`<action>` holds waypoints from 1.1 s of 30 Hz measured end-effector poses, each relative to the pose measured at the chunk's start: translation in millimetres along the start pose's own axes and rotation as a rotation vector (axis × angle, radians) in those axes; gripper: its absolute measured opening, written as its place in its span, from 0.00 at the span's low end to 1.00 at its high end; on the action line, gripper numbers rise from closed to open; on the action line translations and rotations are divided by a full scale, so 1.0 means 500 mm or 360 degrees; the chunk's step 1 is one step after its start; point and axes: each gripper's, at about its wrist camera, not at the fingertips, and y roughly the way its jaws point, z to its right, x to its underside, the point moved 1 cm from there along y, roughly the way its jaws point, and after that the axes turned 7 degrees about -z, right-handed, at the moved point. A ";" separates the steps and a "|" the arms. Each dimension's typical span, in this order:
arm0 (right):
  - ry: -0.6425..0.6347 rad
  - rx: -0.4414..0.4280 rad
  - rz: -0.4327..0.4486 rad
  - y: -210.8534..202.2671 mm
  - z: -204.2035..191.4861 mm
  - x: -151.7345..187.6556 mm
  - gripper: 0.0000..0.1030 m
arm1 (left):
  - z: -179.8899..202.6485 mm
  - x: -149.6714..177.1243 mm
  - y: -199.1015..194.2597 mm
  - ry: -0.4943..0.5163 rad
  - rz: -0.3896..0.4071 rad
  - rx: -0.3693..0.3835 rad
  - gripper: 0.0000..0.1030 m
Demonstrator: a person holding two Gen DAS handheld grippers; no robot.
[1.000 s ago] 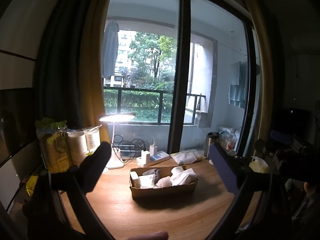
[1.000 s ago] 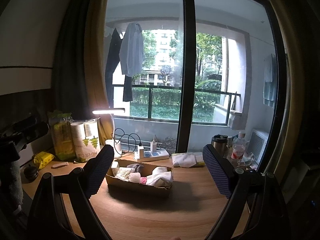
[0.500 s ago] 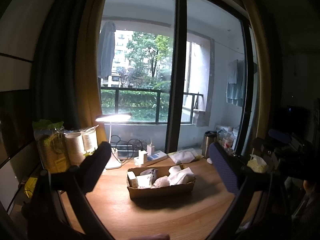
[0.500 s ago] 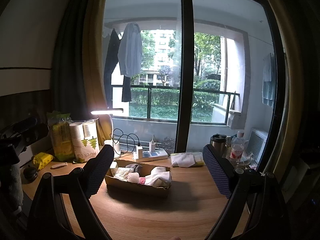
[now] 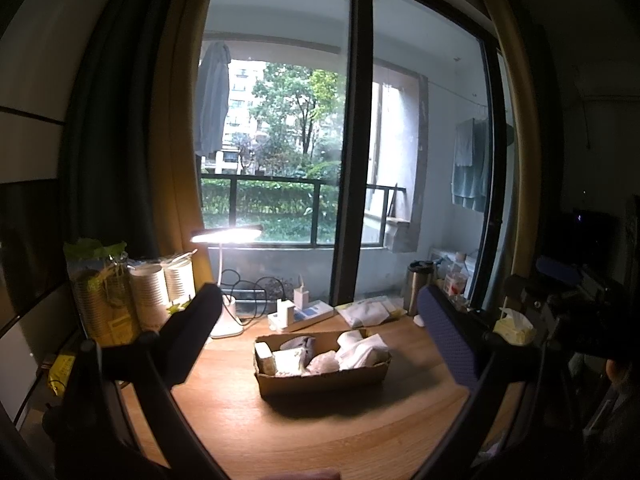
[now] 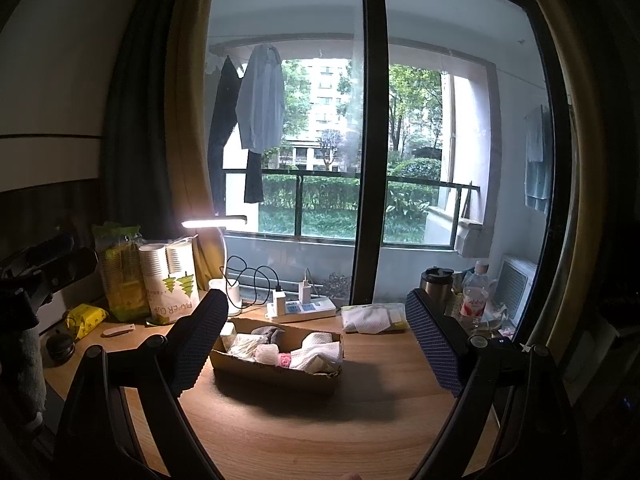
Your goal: Organize soft objects
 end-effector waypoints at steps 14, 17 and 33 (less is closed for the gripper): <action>0.0001 0.0001 -0.0008 0.002 -0.001 0.003 0.90 | 0.001 0.002 -0.001 0.0005 -0.0005 0.0003 0.97; 0.0002 0.0001 -0.0008 0.001 -0.001 0.003 0.90 | 0.001 0.002 -0.001 0.0006 -0.0003 0.0006 0.97; 0.0003 0.0001 -0.0016 0.003 0.003 0.008 0.90 | 0.003 0.004 0.005 0.0005 -0.0013 0.0008 0.97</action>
